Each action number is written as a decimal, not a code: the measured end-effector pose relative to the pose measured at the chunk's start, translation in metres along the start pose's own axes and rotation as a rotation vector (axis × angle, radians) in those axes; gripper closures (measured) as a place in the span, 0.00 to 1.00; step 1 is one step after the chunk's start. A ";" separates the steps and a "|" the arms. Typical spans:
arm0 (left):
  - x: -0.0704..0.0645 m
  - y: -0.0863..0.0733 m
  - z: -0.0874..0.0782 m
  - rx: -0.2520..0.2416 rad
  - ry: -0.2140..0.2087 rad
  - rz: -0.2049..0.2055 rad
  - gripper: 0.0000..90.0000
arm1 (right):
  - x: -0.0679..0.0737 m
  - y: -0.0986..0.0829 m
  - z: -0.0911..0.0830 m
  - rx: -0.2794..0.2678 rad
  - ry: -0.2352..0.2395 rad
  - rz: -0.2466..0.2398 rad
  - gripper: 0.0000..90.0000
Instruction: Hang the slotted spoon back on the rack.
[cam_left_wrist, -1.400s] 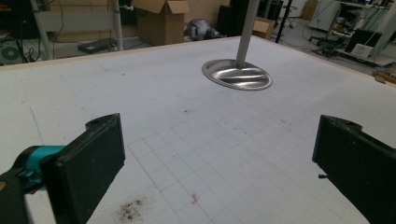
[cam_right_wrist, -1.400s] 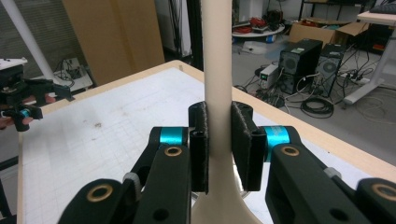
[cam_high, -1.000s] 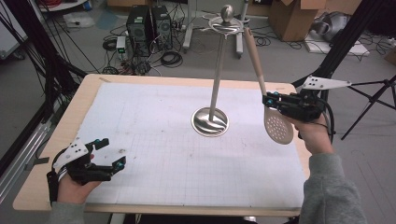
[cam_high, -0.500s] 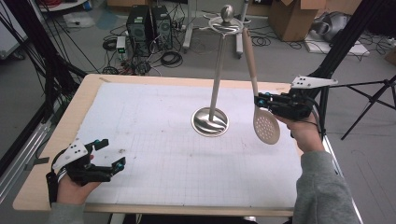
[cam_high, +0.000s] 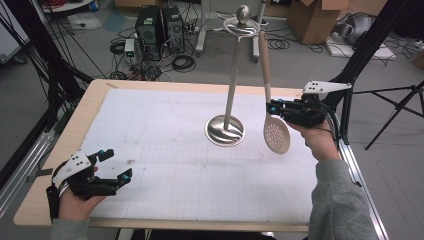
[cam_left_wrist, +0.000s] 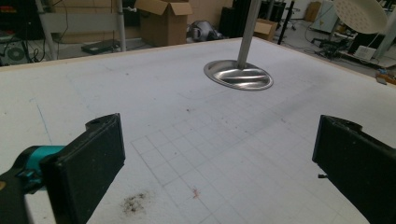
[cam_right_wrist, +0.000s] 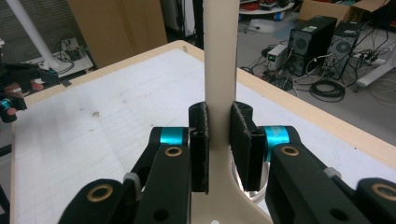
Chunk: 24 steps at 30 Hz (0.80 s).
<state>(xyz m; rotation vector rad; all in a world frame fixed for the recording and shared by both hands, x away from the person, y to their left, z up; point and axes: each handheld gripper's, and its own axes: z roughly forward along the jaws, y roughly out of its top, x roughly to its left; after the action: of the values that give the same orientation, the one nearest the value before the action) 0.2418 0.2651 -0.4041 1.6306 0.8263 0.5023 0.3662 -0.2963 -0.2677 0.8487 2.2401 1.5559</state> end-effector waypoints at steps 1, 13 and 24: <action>0.000 0.000 0.000 0.000 0.000 -0.002 0.03 | 0.000 0.000 0.001 -0.001 0.001 0.005 0.87; 0.002 -0.001 -0.004 -0.006 0.004 -0.007 0.03 | 0.002 0.002 0.016 0.011 -0.005 0.008 0.87; 0.000 -0.001 -0.006 -0.009 0.006 -0.004 0.03 | 0.003 0.004 0.032 0.021 -0.013 0.010 0.87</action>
<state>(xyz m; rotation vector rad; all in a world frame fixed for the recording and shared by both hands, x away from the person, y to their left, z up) 0.2372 0.2697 -0.4038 1.6194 0.8301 0.5082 0.3821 -0.2689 -0.2756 0.8750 2.2500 1.5299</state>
